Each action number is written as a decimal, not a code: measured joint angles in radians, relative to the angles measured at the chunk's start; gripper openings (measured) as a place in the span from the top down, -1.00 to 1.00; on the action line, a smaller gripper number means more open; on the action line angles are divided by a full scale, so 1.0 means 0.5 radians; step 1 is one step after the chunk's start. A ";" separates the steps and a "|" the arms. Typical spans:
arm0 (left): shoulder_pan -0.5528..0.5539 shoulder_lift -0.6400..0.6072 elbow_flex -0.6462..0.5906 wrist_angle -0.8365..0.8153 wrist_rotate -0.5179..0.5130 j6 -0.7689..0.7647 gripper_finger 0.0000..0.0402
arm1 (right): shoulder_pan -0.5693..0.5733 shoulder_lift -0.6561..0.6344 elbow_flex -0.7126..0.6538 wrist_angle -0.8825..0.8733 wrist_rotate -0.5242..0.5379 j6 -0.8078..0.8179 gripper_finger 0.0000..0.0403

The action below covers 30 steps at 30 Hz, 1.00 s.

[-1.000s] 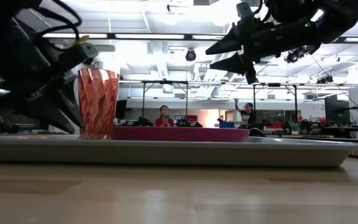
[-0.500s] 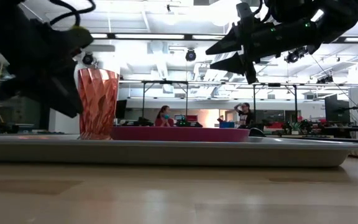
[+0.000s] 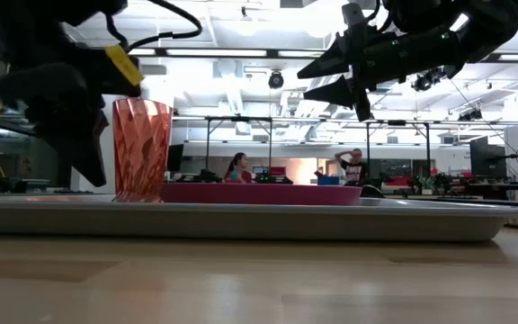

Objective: Pick and place plate/cup/fork/spoon on tray
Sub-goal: Put the yellow spoon on the gray serving tray to the left of the pink plate, then return to Home Position

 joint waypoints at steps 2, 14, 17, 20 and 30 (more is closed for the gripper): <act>0.002 0.001 0.000 -0.007 0.041 0.151 1.00 | 0.000 0.000 0.000 0.000 0.001 -0.002 0.03; 0.002 0.135 0.000 -0.040 0.119 0.377 1.00 | 0.000 0.000 0.000 -0.011 0.000 -0.001 0.03; 0.002 0.185 0.000 -0.003 0.137 0.392 1.00 | 0.000 0.000 0.000 -0.014 0.000 0.000 0.03; 0.002 0.211 0.002 0.027 0.138 0.396 1.00 | 0.000 0.000 0.000 -0.014 0.001 -0.003 0.03; -0.003 0.208 0.010 0.058 0.210 0.361 1.00 | 0.000 0.000 0.001 -0.031 0.042 -0.004 0.03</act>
